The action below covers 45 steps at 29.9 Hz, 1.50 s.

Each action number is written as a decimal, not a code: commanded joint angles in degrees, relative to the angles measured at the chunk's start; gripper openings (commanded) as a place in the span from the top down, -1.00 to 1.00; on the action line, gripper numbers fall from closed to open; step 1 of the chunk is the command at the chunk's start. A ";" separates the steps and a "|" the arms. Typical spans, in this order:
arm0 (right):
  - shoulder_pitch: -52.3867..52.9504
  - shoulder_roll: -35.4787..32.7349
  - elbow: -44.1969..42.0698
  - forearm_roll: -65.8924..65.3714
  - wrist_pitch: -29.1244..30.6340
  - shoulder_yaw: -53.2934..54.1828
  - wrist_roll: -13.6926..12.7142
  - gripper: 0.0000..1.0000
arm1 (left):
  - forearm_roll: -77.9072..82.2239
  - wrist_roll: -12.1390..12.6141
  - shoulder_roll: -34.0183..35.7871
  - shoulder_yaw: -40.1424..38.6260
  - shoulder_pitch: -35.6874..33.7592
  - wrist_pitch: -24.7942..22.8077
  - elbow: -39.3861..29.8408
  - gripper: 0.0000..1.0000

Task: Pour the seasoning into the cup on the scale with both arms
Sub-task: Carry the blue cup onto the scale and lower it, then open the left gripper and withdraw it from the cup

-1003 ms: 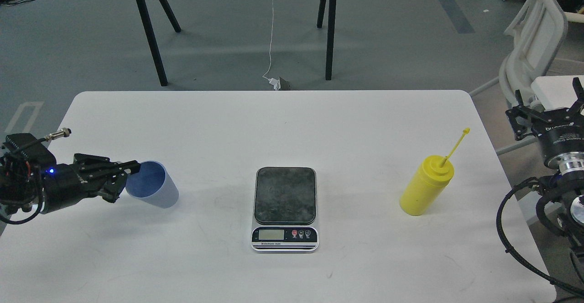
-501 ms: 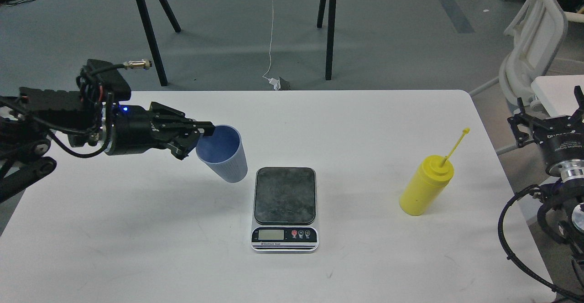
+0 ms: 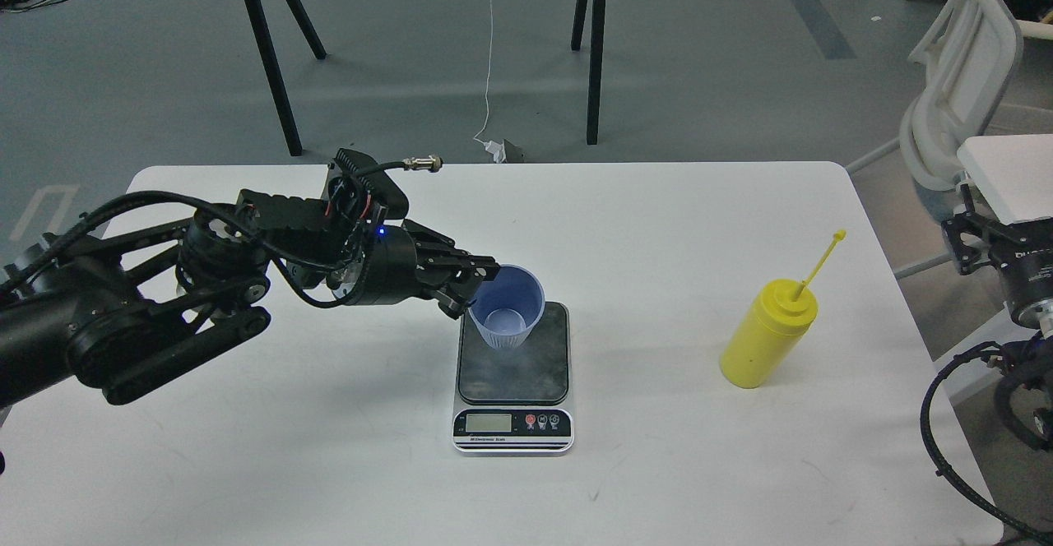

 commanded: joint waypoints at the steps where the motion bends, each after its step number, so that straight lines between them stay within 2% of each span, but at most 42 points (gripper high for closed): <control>1: -0.01 -0.02 0.08 0.00 0.00 0.00 0.00 -0.98 | 2.19 0.39 -1.22 0.16 0.08 -0.01 2.27 0.85; 20: -0.01 -0.02 -0.01 0.00 0.00 0.00 0.00 -0.98 | 1.76 0.12 -2.01 1.22 1.75 -2.20 1.39 0.80; 23: -0.01 -0.02 -0.01 0.00 0.00 0.09 0.00 -0.98 | 1.76 0.48 -2.10 0.78 1.75 -2.03 1.39 0.51; 27: -0.01 -0.02 0.08 0.00 0.00 0.00 0.00 -0.98 | -0.78 0.57 -2.10 0.34 1.75 -1.33 1.05 -0.04; 29: -0.01 -0.02 0.08 0.00 0.00 0.00 0.00 -0.98 | -4.81 0.65 -1.84 0.34 1.67 -1.24 0.60 -0.24; 34: -0.53 -0.37 0.08 0.00 0.00 0.00 0.00 -0.98 | -13.53 0.65 -1.49 -1.85 1.05 -1.24 0.52 -0.47; 37: -2.46 -1.16 1.83 0.09 0.00 0.00 0.00 -0.98 | -20.97 0.48 -1.14 -7.81 0.87 -1.58 0.52 -0.63; 42: -10.10 -2.22 9.91 0.00 0.00 0.09 0.00 -0.98 | -46.62 0.39 -1.13 -16.79 1.31 -0.98 2.27 -0.79; 45: -16.42 -2.57 15.62 0.00 0.00 1.31 0.26 -0.98 | -65.23 -0.31 -1.57 -19.43 1.66 1.65 6.91 -0.90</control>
